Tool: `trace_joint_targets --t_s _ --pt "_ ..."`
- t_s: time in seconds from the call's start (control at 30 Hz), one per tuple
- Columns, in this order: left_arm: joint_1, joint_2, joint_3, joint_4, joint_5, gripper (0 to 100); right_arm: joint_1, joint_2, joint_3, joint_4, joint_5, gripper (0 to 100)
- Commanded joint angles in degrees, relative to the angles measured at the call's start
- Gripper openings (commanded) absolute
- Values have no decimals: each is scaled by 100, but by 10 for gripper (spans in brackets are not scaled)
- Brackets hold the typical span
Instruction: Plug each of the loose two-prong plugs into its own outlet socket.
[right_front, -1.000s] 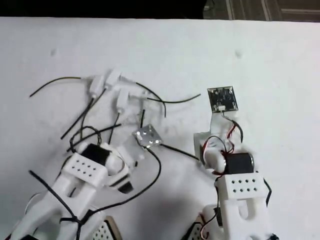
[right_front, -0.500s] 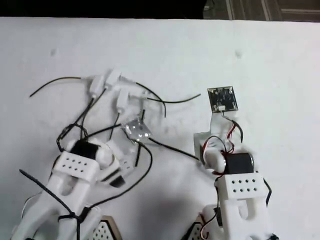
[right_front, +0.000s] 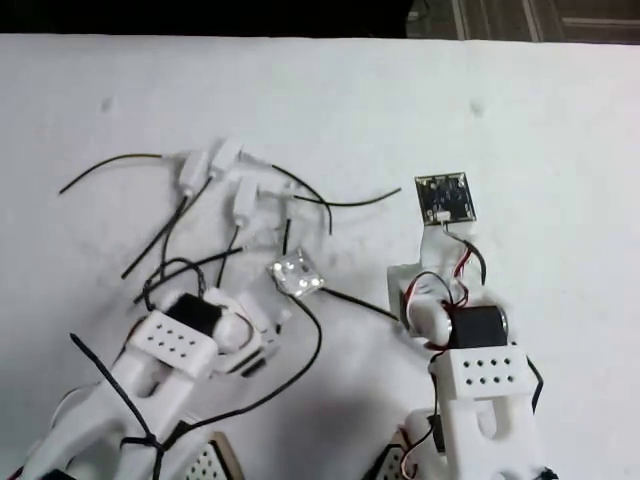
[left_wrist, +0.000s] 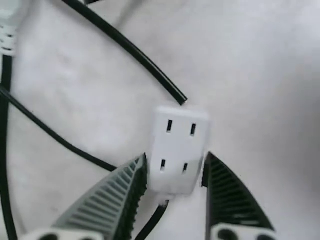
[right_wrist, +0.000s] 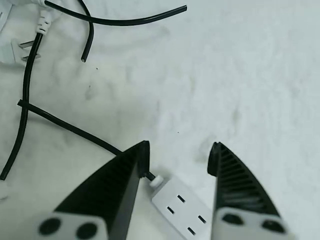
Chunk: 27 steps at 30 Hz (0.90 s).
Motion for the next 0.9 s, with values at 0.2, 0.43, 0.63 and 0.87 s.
trace_joint_targets --t_s 0.2,0.43,0.63,0.87 --pt "-13 -154 -1090 782 440 204 -13 -75 35 -84 62 190" --pt "-1270 -163 -2532 2004 360 278 -22 -75 44 -48 158 190" --pt "-2800 -171 -2655 1996 26 278 -611 -66 -475 576 501 190" --pt "-4910 -171 -1705 870 35 278 -2176 505 -1389 1042 510 187"
